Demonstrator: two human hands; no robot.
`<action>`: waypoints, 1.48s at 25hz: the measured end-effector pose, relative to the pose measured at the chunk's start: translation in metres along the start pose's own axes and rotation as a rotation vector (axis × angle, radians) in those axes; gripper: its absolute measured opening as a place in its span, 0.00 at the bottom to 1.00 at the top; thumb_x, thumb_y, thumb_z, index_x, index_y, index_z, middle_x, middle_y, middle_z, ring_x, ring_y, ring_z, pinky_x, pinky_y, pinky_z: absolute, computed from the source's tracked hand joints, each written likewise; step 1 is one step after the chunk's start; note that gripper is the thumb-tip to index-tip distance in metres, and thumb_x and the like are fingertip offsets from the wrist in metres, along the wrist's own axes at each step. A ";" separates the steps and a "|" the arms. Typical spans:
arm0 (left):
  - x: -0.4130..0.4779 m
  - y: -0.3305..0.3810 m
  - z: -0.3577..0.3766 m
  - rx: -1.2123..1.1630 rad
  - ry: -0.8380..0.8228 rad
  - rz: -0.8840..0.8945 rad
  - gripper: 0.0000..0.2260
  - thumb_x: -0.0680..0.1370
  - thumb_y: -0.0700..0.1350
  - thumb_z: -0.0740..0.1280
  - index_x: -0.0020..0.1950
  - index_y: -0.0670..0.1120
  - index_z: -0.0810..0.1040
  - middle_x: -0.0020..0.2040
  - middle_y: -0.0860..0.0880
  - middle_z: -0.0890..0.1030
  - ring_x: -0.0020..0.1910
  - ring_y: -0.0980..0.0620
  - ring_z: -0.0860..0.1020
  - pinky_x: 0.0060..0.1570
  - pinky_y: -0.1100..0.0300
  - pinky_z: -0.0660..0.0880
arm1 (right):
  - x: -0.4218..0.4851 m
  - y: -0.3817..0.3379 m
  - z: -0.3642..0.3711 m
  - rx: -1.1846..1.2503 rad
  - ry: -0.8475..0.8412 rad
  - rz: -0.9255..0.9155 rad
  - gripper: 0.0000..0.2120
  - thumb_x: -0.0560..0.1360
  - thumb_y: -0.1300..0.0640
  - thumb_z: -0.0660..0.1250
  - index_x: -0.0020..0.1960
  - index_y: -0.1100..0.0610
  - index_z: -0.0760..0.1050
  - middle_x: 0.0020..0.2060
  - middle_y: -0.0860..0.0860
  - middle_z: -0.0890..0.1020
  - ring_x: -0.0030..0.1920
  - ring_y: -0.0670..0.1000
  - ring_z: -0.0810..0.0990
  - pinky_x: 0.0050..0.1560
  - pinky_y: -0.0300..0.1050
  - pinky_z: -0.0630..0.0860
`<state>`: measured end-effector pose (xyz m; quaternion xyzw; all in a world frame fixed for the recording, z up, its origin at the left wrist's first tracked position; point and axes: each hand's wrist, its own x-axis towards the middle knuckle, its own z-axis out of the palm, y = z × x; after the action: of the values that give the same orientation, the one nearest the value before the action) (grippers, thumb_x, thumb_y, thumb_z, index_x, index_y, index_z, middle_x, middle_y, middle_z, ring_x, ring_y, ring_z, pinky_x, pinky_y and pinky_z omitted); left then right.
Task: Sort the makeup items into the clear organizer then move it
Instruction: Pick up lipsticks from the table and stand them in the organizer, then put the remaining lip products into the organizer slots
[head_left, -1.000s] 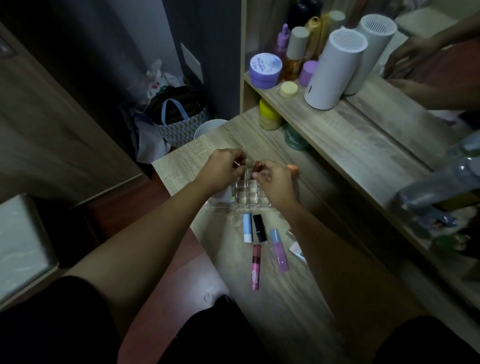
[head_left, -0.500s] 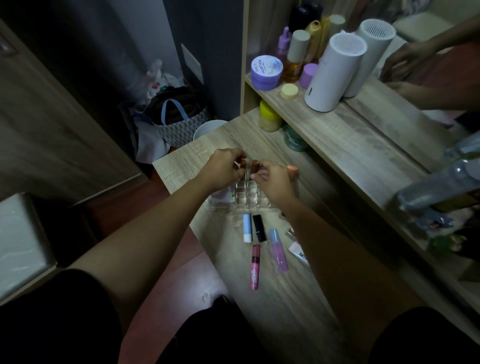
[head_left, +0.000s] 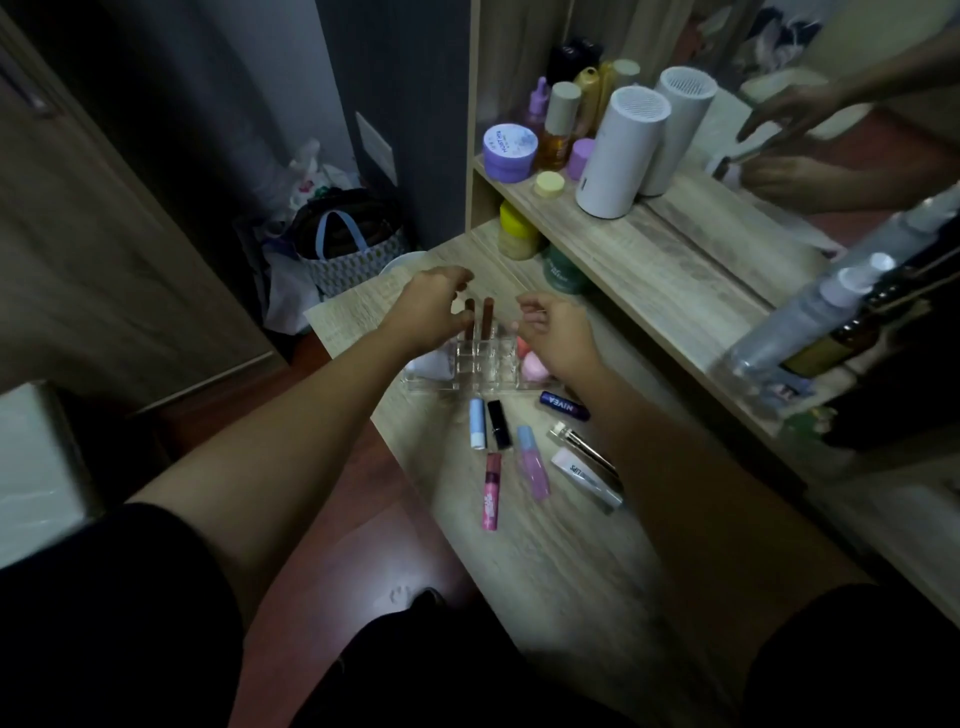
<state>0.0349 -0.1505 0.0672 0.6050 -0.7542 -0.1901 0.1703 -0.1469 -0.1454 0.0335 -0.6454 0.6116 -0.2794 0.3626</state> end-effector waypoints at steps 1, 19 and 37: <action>-0.007 0.005 -0.001 -0.007 0.036 0.010 0.22 0.74 0.40 0.69 0.67 0.38 0.71 0.62 0.39 0.78 0.59 0.44 0.77 0.58 0.53 0.74 | -0.007 0.001 -0.003 0.005 0.002 -0.006 0.19 0.74 0.63 0.69 0.64 0.62 0.73 0.59 0.58 0.79 0.53 0.48 0.78 0.57 0.38 0.73; -0.150 0.028 0.130 -0.102 -0.133 -0.305 0.11 0.75 0.46 0.68 0.51 0.39 0.76 0.48 0.38 0.80 0.46 0.39 0.78 0.42 0.54 0.71 | -0.097 0.104 -0.017 -0.486 -0.118 0.198 0.12 0.74 0.61 0.68 0.57 0.61 0.79 0.54 0.60 0.81 0.53 0.58 0.80 0.54 0.45 0.75; -0.150 0.044 0.149 -0.162 -0.006 -0.423 0.19 0.74 0.48 0.70 0.58 0.40 0.70 0.54 0.39 0.74 0.49 0.41 0.75 0.45 0.53 0.73 | -0.102 0.112 -0.015 -0.380 -0.143 0.234 0.08 0.73 0.60 0.69 0.52 0.58 0.81 0.40 0.54 0.82 0.39 0.49 0.76 0.38 0.34 0.67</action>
<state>-0.0432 0.0168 -0.0448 0.7336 -0.5933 -0.2833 0.1722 -0.2346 -0.0450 -0.0398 -0.6448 0.6967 -0.0688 0.3068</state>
